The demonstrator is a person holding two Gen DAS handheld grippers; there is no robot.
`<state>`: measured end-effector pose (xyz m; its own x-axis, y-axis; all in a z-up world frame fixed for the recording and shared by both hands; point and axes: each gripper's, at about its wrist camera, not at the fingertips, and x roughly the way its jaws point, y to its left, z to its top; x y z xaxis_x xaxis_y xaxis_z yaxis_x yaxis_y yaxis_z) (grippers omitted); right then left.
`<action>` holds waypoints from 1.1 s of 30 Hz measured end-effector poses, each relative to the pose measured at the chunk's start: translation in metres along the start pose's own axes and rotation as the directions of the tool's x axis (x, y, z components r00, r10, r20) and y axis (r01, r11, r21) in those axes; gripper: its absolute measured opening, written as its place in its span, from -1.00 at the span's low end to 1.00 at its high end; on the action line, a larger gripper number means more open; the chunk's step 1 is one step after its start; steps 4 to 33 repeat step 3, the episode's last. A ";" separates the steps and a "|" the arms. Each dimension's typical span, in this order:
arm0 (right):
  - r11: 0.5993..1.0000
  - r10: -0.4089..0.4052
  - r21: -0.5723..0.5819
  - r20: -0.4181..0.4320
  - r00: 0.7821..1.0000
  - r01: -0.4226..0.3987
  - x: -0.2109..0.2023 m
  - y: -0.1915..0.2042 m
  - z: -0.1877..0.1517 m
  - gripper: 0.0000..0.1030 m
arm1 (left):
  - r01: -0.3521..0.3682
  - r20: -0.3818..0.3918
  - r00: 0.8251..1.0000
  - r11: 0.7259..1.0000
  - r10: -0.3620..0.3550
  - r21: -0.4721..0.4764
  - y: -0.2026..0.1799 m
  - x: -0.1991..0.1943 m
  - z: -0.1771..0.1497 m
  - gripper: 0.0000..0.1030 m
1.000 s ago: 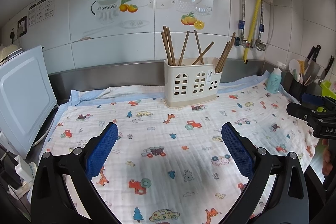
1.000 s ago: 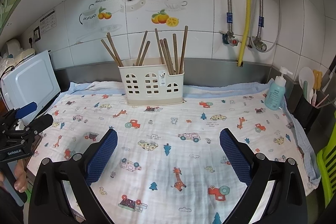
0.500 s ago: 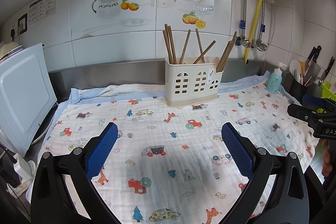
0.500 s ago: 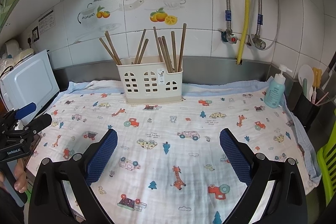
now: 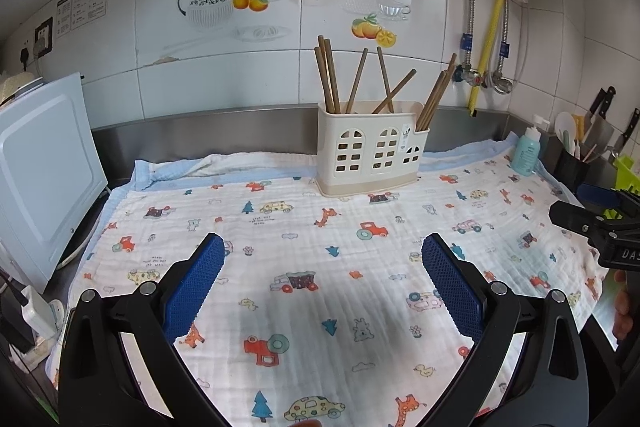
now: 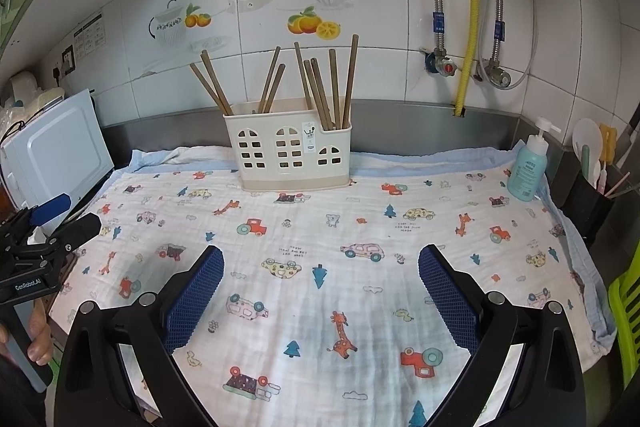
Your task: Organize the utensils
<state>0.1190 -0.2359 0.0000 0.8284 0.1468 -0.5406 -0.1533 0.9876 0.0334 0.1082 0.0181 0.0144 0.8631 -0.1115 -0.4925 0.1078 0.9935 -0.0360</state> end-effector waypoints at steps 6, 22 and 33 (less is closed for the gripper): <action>1.000 0.000 0.002 -0.003 1.000 0.000 0.001 -0.001 -0.001 0.84 | -0.004 -0.003 1.000 1.000 0.004 -0.009 0.002 0.001 0.000 0.91; 1.000 0.000 0.002 -0.003 1.000 0.000 0.001 -0.001 -0.001 0.84 | -0.004 -0.003 1.000 1.000 0.004 -0.009 0.002 0.001 0.000 0.91; 1.000 0.000 0.002 -0.003 1.000 0.000 0.001 -0.001 -0.001 0.84 | -0.004 -0.003 1.000 1.000 0.004 -0.009 0.002 0.001 0.000 0.91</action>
